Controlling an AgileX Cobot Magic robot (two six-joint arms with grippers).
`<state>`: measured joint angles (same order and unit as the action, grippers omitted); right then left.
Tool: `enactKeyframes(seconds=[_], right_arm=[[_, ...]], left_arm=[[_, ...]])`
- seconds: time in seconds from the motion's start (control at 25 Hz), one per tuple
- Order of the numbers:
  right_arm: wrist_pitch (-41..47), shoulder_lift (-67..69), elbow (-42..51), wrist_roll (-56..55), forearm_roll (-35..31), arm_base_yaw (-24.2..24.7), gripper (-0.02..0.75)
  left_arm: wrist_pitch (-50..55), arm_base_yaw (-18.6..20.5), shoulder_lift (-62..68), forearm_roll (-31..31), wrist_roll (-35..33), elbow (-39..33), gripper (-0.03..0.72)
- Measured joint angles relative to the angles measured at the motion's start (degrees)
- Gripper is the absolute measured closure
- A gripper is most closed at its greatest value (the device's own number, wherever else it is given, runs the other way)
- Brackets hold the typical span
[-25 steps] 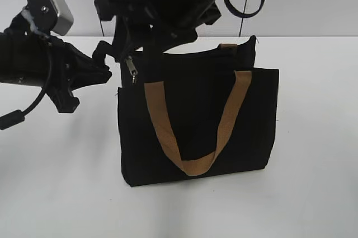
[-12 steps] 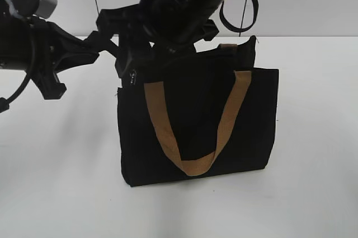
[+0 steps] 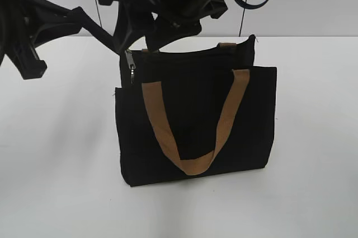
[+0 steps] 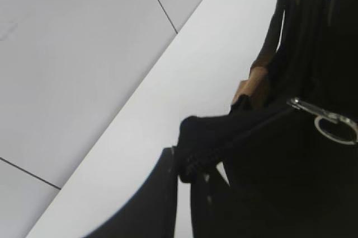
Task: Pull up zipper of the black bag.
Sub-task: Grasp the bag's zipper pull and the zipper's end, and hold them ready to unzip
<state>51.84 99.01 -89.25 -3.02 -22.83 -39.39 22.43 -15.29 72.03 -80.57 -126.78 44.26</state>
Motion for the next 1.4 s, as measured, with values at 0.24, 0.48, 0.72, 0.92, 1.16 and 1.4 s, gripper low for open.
enactKeyframes(seconds=[0.24, 0.48, 0.72, 0.92, 1.16, 1.4], right_arm=[[0.0, 0.0, 0.0, -1.2, 0.1, 0.0, 0.356], [0.0, 2.1, 0.0, -1.3, 0.1, 0.0, 0.378], [-1.2, 4.1, 0.0, 3.0, 2.0, 0.0, 0.423], [-2.9, 4.5, 0.0, 9.3, 2.1, 0.0, 0.427], [-2.9, 6.3, 0.0, 11.3, 2.0, 0.0, 0.429], [-3.4, 7.4, -0.1, 11.4, 1.4, 0.0, 0.433]], left_arm=[[0.6, 0.0, -1.5, 0.2, 0.0, 0.0, 0.665], [0.5, 0.0, -1.5, 0.2, 0.0, 0.0, 0.665], [0.5, 0.0, -1.5, 0.2, 0.0, -0.1, 0.665], [0.4, 0.0, -1.5, 0.2, 0.0, -0.1, 0.665], [0.4, 0.0, -1.5, 0.2, 0.0, -0.1, 0.665], [0.5, 0.0, -1.5, 0.2, 0.0, -0.1, 0.665]])
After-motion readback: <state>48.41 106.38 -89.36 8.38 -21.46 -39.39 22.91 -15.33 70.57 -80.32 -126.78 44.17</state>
